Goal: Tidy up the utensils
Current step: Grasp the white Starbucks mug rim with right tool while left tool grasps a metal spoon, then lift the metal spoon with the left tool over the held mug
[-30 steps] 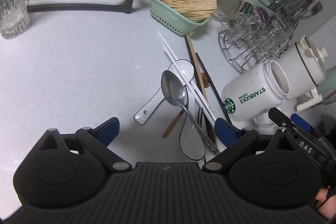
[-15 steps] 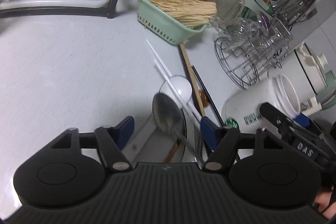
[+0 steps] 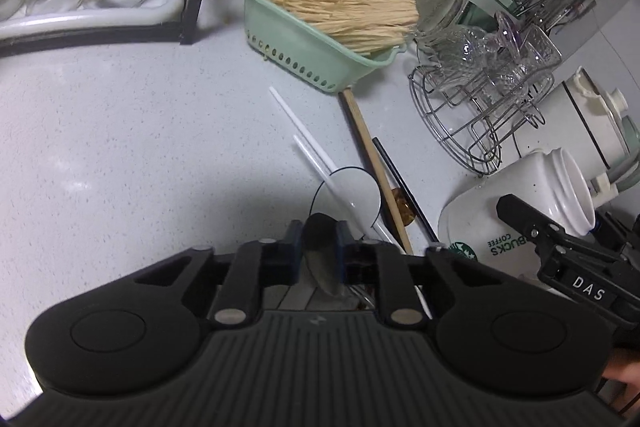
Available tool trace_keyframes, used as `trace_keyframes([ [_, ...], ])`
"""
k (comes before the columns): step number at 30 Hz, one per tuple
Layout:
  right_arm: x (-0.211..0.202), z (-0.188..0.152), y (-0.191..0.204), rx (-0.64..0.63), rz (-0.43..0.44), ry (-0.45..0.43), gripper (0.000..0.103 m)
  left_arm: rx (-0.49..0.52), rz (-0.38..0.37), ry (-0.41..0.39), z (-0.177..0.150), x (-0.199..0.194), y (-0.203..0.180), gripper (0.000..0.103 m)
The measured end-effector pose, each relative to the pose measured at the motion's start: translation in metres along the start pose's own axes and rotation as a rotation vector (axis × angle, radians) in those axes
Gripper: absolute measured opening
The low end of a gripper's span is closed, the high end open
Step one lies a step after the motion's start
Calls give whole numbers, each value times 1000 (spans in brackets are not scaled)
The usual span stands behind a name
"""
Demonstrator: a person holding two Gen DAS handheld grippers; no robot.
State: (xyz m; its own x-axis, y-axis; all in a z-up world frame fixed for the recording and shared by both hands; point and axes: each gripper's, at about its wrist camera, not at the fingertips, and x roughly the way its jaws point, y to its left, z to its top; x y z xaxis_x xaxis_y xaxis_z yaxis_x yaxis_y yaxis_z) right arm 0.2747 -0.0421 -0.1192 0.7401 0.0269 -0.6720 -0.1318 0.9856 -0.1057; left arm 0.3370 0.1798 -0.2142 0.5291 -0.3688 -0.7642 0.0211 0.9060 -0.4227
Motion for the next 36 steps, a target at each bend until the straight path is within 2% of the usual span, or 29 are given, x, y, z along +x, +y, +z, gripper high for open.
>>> trace_keyframes([
  [1,0,0,0,-1,0,2,91,7,-4,-3,1,-1,0,6],
  [3,1,1,0,0,-1,9,91,23,-14,-10,4,-4,-2,5],
  [10,2,5,0,20,-10,47,91,77,3,20,16,-13,-14,2],
  [15,3,7,-4,-12,23,58,91,115,77,-39,27,-28,-35,1],
  [18,3,4,-10,-33,53,45,91,98,113,-47,31,-33,-49,1],
  [20,2,3,-12,-44,65,41,91,132,139,-58,33,-38,-63,1],
  [26,-3,0,-15,-81,98,33,91,172,187,-115,37,-56,-93,1],
  [30,-9,-7,-17,-95,120,15,91,163,196,-163,35,-69,-102,1],
  [33,-15,-14,-19,-110,139,-1,91,144,194,-167,35,-77,-105,1],
  [36,-18,-15,-19,-108,143,-1,91,174,212,-180,34,-88,-110,1],
])
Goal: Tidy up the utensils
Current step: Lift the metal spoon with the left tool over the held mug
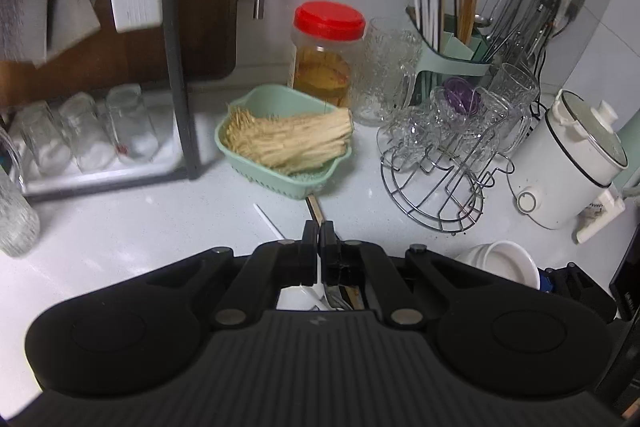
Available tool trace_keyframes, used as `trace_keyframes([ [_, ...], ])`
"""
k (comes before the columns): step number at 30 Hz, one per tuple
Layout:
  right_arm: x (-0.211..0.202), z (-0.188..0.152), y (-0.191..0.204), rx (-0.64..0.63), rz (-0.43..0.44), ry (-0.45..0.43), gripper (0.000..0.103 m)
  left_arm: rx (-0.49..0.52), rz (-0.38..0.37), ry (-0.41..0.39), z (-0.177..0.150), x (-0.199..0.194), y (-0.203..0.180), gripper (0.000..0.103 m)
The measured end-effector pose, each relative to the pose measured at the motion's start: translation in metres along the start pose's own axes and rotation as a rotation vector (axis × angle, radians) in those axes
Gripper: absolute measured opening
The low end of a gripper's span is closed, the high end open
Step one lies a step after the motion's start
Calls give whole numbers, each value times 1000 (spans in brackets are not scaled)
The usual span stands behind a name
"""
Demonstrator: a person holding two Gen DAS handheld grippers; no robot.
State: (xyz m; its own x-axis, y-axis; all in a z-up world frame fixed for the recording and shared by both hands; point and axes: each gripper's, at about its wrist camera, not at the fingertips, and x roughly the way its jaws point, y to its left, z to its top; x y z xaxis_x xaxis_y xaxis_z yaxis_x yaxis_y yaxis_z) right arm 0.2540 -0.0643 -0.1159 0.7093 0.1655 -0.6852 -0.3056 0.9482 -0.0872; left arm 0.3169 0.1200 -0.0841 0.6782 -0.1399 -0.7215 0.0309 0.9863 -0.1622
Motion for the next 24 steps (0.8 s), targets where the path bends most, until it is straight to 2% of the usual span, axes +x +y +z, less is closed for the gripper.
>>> trace_keyframes([
  [17,-3,-2,2,6,-6,-10,91,17,20,-99,46,-52,-19,1],
  [24,-1,0,4,0,0,-11,91,-8,-45,-129,73,-70,-29,1],
])
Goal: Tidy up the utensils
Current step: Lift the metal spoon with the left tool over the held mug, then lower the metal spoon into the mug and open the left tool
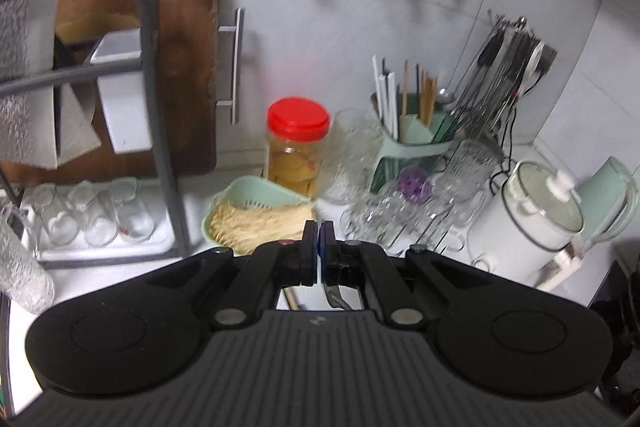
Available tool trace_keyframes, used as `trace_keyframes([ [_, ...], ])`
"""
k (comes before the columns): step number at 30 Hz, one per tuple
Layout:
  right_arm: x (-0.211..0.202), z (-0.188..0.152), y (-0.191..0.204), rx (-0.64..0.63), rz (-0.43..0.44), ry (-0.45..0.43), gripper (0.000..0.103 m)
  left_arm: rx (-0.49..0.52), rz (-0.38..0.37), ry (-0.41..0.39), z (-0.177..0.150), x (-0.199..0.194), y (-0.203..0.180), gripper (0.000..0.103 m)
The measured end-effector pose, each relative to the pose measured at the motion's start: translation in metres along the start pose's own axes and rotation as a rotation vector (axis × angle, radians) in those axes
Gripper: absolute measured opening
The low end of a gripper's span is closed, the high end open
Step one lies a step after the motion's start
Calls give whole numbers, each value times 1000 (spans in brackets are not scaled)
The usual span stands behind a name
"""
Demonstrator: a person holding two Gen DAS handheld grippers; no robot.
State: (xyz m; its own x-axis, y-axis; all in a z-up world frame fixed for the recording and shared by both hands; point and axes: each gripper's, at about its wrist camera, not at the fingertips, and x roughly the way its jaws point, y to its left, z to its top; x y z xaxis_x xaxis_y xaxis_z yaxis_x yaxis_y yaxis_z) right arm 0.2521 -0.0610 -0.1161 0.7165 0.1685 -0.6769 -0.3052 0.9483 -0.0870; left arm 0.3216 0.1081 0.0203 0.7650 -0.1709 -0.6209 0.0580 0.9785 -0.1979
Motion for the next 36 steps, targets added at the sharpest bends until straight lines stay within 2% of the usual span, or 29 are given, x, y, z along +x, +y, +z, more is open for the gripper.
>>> trace_keyframes([
  [8,1,0,1,-2,5,-4,91,38,-49,-30,20,3,-23,1],
  [11,1,0,1,-1,5,-6,91,92,-54,-43,23,7,-36,1],
  [21,6,4,3,-13,16,5,91,103,-88,17,11,36,-46,1],
  [27,6,5,4,-14,18,3,91,201,-82,27,-7,58,-70,1],
  [36,6,3,4,-16,20,-9,91,296,-123,133,-31,74,-98,3],
])
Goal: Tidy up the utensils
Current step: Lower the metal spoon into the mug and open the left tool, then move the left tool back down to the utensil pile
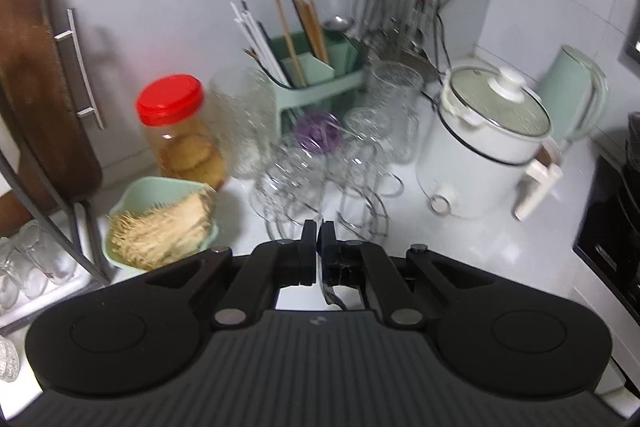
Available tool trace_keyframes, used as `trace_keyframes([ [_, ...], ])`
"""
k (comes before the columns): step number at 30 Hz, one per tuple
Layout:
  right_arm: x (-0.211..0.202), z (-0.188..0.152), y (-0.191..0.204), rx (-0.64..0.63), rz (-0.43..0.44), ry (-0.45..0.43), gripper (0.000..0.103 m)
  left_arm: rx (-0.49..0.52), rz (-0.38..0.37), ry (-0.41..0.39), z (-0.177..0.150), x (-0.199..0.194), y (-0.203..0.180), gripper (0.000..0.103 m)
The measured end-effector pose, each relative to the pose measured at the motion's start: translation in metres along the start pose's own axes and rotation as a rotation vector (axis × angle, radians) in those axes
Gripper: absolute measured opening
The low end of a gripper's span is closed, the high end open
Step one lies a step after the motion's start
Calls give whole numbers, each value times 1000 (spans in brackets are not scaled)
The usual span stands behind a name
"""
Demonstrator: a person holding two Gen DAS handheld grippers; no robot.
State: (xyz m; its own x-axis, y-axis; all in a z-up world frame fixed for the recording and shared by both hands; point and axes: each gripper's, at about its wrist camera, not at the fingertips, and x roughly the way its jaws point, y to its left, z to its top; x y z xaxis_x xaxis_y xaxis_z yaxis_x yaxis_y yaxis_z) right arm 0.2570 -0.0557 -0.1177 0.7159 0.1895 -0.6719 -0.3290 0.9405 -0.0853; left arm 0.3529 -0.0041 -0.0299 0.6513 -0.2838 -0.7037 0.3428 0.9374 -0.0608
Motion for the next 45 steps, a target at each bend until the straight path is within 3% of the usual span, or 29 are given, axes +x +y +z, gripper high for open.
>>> trace_keyframes([
  [10,-1,-2,0,-3,2,-11,91,16,-121,167,-19,0,-12,7],
  [21,-2,-3,-2,-9,20,-21,91,-13,-153,256,-21,14,-9,9],
  [31,-2,-3,-3,-10,24,-24,91,-40,-156,237,-15,10,-6,10],
  [37,-1,-3,-2,-10,19,-19,91,-85,-143,187,-16,-8,6,29],
  [45,-1,-2,-1,-2,10,-13,91,-159,-101,100,-23,-40,29,36],
])
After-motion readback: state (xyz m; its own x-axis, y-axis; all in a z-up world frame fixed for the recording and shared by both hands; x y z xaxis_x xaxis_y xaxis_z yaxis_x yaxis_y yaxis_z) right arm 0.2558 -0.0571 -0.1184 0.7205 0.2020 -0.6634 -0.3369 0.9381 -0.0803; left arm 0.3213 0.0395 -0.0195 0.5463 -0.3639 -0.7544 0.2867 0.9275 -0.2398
